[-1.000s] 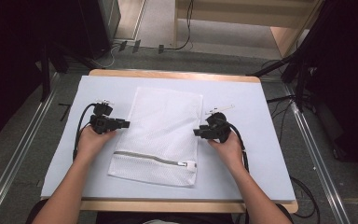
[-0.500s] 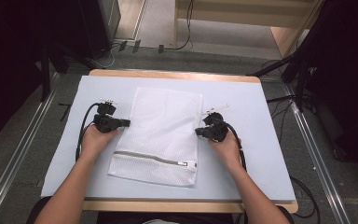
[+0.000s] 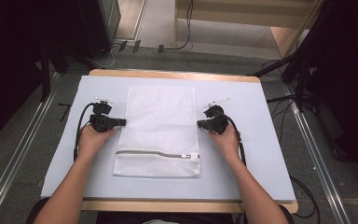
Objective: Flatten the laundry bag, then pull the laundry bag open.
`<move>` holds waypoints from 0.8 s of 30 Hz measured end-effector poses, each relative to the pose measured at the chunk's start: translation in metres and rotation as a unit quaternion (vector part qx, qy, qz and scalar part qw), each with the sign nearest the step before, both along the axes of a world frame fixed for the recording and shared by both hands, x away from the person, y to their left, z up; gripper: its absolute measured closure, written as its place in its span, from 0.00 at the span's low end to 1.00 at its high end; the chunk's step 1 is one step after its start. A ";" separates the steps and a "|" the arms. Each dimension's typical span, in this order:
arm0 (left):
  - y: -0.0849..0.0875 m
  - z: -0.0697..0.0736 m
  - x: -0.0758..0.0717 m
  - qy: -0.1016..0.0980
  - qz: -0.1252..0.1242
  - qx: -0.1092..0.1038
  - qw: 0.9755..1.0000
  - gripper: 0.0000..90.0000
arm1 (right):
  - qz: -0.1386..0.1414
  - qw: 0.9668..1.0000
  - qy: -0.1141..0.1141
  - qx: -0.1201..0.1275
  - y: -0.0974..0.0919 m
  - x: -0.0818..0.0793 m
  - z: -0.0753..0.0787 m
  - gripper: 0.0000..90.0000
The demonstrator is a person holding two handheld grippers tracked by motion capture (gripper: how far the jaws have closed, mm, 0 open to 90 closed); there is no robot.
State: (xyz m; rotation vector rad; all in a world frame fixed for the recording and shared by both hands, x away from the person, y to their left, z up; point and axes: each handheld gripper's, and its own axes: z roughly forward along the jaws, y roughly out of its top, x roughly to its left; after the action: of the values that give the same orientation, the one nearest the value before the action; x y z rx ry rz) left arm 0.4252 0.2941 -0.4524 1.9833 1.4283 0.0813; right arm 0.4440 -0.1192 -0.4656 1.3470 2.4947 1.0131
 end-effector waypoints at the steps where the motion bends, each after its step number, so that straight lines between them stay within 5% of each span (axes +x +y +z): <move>1: 0.001 0.000 0.000 0.001 -0.002 -0.005 1.000 0.95 | -0.004 1.000 0.003 0.003 -0.001 0.000 0.000 1.00; 11: 0.000 0.007 -0.006 -0.007 -0.029 -0.004 1.000 0.65 | 0.011 0.999 -0.002 0.037 -0.007 -0.007 0.010 0.89; 24: -0.006 0.022 -0.019 -0.038 -0.059 -0.005 0.997 0.50 | 0.022 0.998 -0.004 0.061 -0.015 -0.017 0.016 0.71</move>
State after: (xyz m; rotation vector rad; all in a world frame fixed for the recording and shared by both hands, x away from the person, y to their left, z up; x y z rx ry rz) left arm 0.4062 0.2879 -0.4302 2.0305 1.2576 0.0963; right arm 0.4267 -0.1344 -0.4493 1.3220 2.5052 1.1942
